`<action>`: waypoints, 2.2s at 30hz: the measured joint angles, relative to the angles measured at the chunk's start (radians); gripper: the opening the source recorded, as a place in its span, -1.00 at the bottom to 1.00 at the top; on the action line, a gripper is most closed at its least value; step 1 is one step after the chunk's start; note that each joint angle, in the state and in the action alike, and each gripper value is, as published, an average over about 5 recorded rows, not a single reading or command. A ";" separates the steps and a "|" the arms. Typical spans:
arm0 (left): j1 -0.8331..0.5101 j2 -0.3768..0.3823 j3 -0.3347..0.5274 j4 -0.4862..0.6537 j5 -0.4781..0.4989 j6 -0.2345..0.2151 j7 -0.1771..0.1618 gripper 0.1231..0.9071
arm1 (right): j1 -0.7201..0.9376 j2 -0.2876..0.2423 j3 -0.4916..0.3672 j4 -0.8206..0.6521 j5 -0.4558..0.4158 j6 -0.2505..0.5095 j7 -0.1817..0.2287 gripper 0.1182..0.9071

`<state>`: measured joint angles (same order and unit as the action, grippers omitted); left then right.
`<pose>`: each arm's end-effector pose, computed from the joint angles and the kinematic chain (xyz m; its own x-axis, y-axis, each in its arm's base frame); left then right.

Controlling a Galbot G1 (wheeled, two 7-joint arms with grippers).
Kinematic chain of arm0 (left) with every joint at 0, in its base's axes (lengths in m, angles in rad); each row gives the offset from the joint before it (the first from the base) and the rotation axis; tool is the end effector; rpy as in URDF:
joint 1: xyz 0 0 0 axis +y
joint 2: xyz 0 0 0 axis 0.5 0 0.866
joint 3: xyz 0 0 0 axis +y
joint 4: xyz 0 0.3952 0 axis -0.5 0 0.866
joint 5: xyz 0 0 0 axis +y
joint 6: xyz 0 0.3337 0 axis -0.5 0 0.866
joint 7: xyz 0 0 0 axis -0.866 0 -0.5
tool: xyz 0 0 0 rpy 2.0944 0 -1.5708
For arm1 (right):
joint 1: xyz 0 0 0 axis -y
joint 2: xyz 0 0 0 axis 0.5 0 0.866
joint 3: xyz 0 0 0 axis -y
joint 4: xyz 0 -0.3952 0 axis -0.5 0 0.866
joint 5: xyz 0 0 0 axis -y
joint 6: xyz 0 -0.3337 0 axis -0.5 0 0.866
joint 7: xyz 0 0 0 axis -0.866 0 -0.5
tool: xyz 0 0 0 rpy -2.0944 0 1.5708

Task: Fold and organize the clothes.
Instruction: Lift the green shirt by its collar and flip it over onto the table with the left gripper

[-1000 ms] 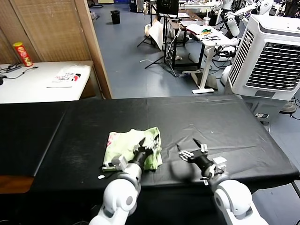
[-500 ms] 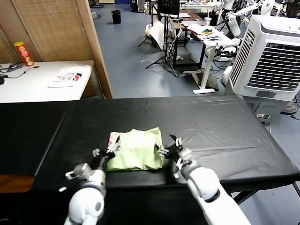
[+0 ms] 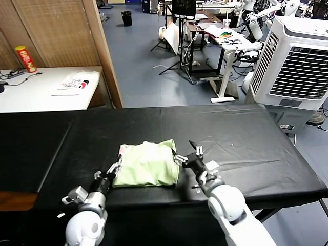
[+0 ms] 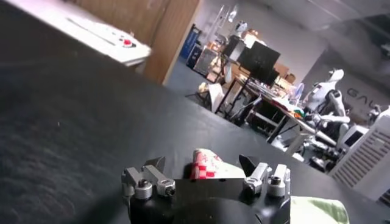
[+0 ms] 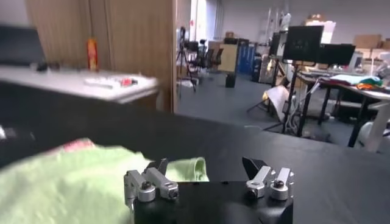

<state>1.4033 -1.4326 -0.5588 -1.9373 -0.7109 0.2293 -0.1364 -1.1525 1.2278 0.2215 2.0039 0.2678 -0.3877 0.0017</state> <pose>0.1972 0.0488 -0.3630 -0.9675 0.0231 0.2517 -0.1122 0.8532 -0.5093 0.2591 -0.0009 -0.2995 -0.9060 -0.3861 0.1733 -0.3968 0.9174 -0.0309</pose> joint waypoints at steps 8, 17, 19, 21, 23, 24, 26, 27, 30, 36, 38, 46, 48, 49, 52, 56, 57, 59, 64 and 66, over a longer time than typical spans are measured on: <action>-0.007 -0.007 0.010 0.048 -0.053 -0.002 0.023 0.55 | -0.060 -0.016 0.049 0.077 0.006 -0.001 -0.002 0.72; -0.023 -0.021 0.017 0.070 -0.079 -0.001 0.017 -0.70 | -0.086 -0.002 0.068 0.093 0.003 0.001 -0.001 0.72; -0.026 -0.022 0.016 0.069 -0.061 -0.001 0.014 -0.87 | -0.092 0.004 0.070 0.095 -0.005 0.002 0.000 0.72; -0.028 -0.018 0.013 0.063 -0.027 0.003 0.009 -0.91 | -0.097 0.011 0.073 0.096 -0.020 0.000 0.006 0.72; -0.028 -0.009 0.006 0.055 0.024 0.014 0.006 -0.91 | -0.104 0.018 0.074 0.097 -0.042 -0.008 0.014 0.72; -0.028 -0.002 0.001 0.050 0.054 0.024 0.003 -0.91 | -0.107 0.022 0.075 0.097 -0.054 -0.012 0.018 0.72; -0.028 0.014 -0.009 0.041 0.121 0.045 -0.001 -0.92 | -0.115 0.031 0.075 0.097 -0.084 -0.019 0.023 0.72; -0.027 0.025 -0.015 0.037 0.157 0.054 -0.003 -0.92 | -0.118 0.034 0.075 0.096 -0.099 -0.020 0.023 0.72; -0.022 0.078 -0.038 0.026 0.255 0.069 -0.006 -0.92 | -0.128 0.043 0.074 0.092 -0.142 -0.020 0.023 0.72; 0.010 0.244 -0.109 0.011 0.399 0.063 0.006 -0.92 | -0.138 0.052 0.072 0.083 -0.177 -0.015 0.023 0.72; 0.025 0.304 -0.142 0.014 0.442 0.049 0.015 -0.92 | -0.138 0.055 0.071 0.080 -0.179 -0.014 0.023 0.72; 0.094 0.495 -0.294 -0.010 0.620 0.012 0.023 -0.92 | -0.131 0.056 0.069 0.073 -0.178 -0.010 0.018 0.72; 0.112 0.505 -0.317 -0.037 0.663 0.011 0.022 -0.92 | -0.135 0.058 0.068 0.072 -0.177 -0.008 0.016 0.72; 0.121 0.503 -0.322 -0.055 0.679 0.014 0.021 -0.92 | -0.137 0.059 0.068 0.071 -0.178 -0.007 0.016 0.72; 0.147 0.477 -0.309 -0.122 0.703 0.030 0.018 -0.92 | -0.145 0.060 0.070 0.072 -0.179 -0.006 0.015 0.72; 0.168 0.417 -0.236 -0.215 0.689 0.059 -0.004 -0.92 | -0.160 0.057 0.083 0.082 -0.179 -0.008 0.014 0.72; 0.168 0.401 -0.208 -0.235 0.675 0.067 -0.015 -0.92 | -0.164 0.057 0.087 0.085 -0.179 -0.008 0.014 0.72; 0.164 0.369 -0.142 -0.271 0.634 0.085 -0.040 -0.92 | -0.174 0.057 0.095 0.090 -0.179 -0.009 0.013 0.72; 0.120 0.284 0.051 -0.304 0.517 0.124 -0.084 -0.92 | -0.197 0.063 0.114 0.101 -0.174 -0.012 0.009 0.72; 0.094 0.245 0.121 -0.297 0.499 0.129 -0.086 -0.92 | -0.204 0.061 0.121 0.108 -0.163 -0.019 0.006 0.72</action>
<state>1.4972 -1.1876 -0.4378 -2.2345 -0.2120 0.3587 -0.2222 -1.3565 1.2890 0.3422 2.1118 0.1050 -0.4062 0.0081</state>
